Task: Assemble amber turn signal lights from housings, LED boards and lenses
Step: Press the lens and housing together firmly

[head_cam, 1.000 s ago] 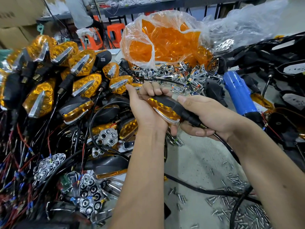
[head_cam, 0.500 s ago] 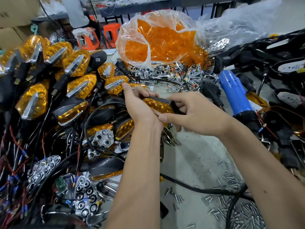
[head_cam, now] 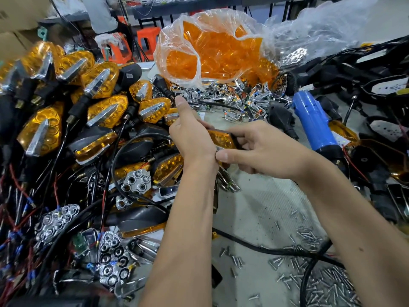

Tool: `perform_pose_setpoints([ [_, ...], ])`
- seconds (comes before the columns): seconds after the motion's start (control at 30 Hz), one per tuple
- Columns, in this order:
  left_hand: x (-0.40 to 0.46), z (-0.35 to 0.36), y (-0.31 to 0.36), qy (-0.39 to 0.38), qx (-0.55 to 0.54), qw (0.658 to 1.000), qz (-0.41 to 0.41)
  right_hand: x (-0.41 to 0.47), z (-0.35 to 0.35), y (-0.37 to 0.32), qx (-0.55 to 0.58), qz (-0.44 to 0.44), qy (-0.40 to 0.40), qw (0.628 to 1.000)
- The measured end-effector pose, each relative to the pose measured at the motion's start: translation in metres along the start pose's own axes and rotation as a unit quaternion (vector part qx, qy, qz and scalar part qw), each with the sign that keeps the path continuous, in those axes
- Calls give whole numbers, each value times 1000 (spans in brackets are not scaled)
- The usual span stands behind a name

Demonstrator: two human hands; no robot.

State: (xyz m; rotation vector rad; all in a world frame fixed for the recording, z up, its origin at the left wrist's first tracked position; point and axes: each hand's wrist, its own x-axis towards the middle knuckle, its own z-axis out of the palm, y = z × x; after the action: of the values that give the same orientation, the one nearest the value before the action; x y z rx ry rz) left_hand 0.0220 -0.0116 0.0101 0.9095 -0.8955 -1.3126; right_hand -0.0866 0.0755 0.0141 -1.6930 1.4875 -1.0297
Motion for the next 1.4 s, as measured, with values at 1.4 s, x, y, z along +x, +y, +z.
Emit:
perform_pose_setpoints([
  [1.4, 4, -21, 23, -257, -67, 914, -306, -45, -4, -34, -323, 290, -228, 872],
])
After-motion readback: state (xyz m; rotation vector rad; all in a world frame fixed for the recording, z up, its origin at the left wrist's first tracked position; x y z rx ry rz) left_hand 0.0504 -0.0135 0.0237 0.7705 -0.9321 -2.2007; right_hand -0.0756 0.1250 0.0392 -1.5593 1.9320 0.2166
